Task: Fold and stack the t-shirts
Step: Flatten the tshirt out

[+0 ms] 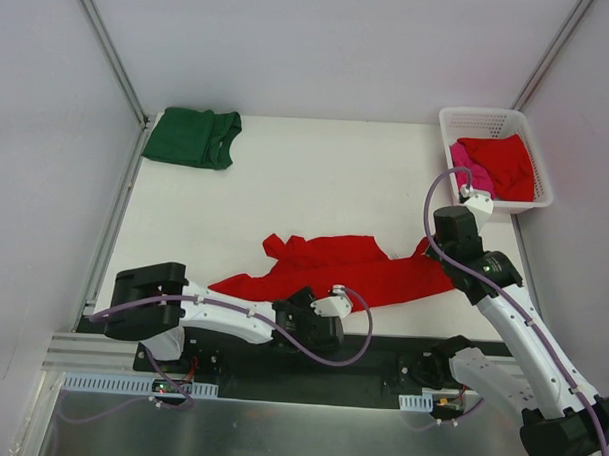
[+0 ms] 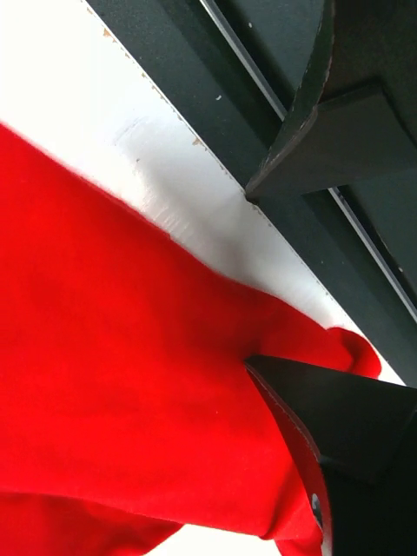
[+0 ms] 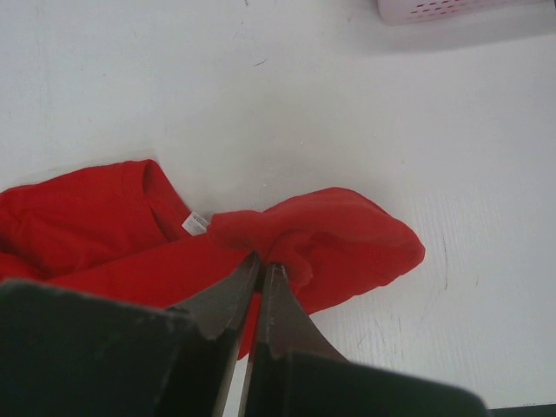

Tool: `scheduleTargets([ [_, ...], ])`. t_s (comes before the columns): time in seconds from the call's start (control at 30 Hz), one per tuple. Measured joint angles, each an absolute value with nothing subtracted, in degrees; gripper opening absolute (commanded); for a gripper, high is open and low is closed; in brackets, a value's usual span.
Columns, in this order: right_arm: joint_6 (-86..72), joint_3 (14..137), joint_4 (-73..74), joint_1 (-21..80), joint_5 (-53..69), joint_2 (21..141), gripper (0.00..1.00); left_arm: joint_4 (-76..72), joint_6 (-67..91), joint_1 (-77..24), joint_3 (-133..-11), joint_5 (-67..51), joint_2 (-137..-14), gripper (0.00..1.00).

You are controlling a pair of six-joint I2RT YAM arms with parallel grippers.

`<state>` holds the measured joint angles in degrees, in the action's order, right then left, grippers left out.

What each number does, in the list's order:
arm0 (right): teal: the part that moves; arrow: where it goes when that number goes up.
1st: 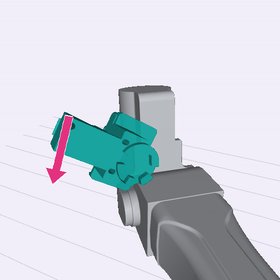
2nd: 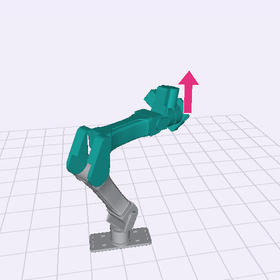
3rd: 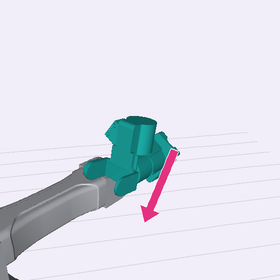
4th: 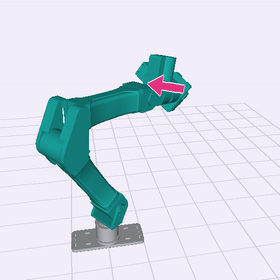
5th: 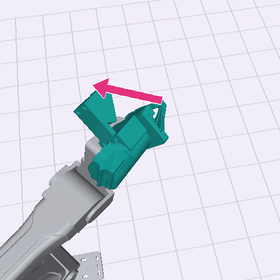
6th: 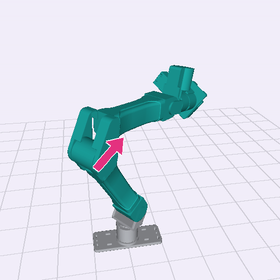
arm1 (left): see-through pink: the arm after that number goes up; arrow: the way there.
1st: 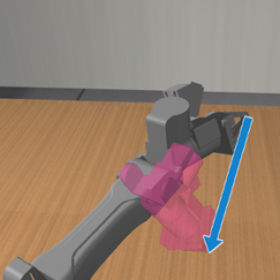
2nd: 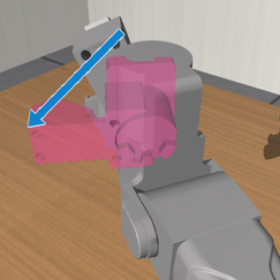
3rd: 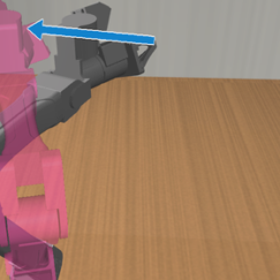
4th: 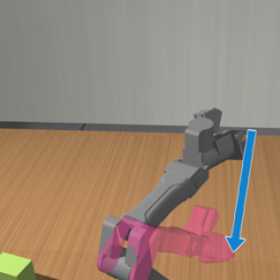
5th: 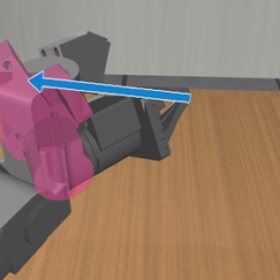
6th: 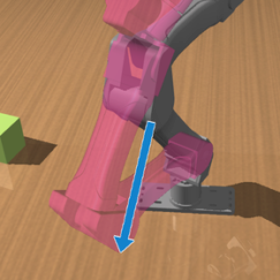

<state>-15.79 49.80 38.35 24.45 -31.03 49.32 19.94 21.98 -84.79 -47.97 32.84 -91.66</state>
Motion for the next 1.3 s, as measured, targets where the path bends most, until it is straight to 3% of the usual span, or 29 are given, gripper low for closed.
scheduleTargets([
  [0.33,-15.73,49.80,38.35,24.45,-31.03,49.30,0.01,18.26,21.91,-85.38,-47.35,33.74,-93.41,0.72],
  [0.73,-15.79,49.80,38.35,24.45,-30.79,49.67,0.01,18.17,21.63,-83.07,-44.69,35.57,-85.89,0.72],
  [1.17,-15.79,49.80,38.35,24.45,-30.65,50.00,0.01,17.80,21.47,-82.50,-44.64,36.73,-88.42,0.72],
  [1.27,-15.79,49.80,38.33,24.45,-30.65,50.00,0.01,17.37,21.47,-82.50,-44.93,37.17,-89.06,0.54],
  [1.3,-15.79,49.80,38.33,24.45,-30.65,50.00,0.01,17.21,21.39,-82.50,-45.15,37.41,-89.69,0.42],
])
